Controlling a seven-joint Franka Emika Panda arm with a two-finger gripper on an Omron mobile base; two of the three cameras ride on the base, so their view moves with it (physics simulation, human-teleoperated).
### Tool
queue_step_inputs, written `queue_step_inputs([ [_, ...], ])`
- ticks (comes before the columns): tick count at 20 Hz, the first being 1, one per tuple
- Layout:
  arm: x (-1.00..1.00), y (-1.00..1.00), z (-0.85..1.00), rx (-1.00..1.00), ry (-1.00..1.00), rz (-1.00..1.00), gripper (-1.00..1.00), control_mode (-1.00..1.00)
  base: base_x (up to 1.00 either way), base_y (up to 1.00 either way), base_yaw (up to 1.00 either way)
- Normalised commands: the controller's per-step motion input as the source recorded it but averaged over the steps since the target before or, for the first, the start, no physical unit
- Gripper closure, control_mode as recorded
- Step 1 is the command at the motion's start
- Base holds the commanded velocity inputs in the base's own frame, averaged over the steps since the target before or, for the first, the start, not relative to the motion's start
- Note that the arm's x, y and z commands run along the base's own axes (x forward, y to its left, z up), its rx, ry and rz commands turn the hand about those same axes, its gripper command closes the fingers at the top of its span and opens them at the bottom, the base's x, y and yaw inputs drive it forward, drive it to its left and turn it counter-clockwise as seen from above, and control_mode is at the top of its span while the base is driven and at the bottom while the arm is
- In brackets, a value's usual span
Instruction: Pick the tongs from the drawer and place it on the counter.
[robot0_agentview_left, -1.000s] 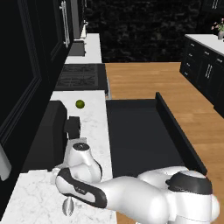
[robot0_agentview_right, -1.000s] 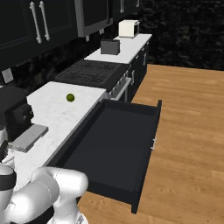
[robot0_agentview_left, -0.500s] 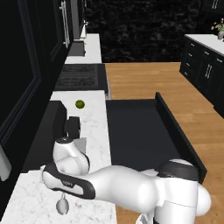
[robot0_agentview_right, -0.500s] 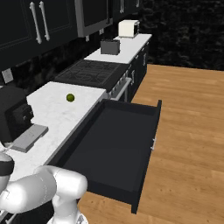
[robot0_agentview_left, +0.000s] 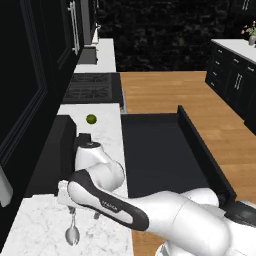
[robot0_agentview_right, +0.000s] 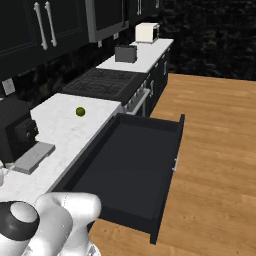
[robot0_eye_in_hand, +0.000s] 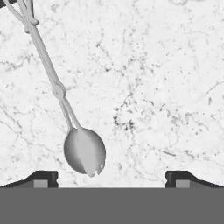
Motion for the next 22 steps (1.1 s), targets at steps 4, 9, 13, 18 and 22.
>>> queue_step_inputs([
  [4,-0.08,-0.78,0.90,0.01,-0.17,-0.02,-1.00,-1.00,0.00,0.00,0.00],
  [9,0.37,-0.81,0.93,0.00,-0.29,0.00,-1.00,-1.00,0.00,0.00,0.00],
  [13,0.52,-1.00,0.97,0.07,0.10,-0.04,-1.00,-1.00,0.00,0.00,0.00],
  [18,0.67,-1.00,0.70,0.03,0.06,-0.10,-1.00,-1.00,0.00,0.00,0.00],
  [22,0.72,-1.00,0.45,0.00,-0.01,-0.08,-1.00,-1.00,0.00,0.00,0.00],
])
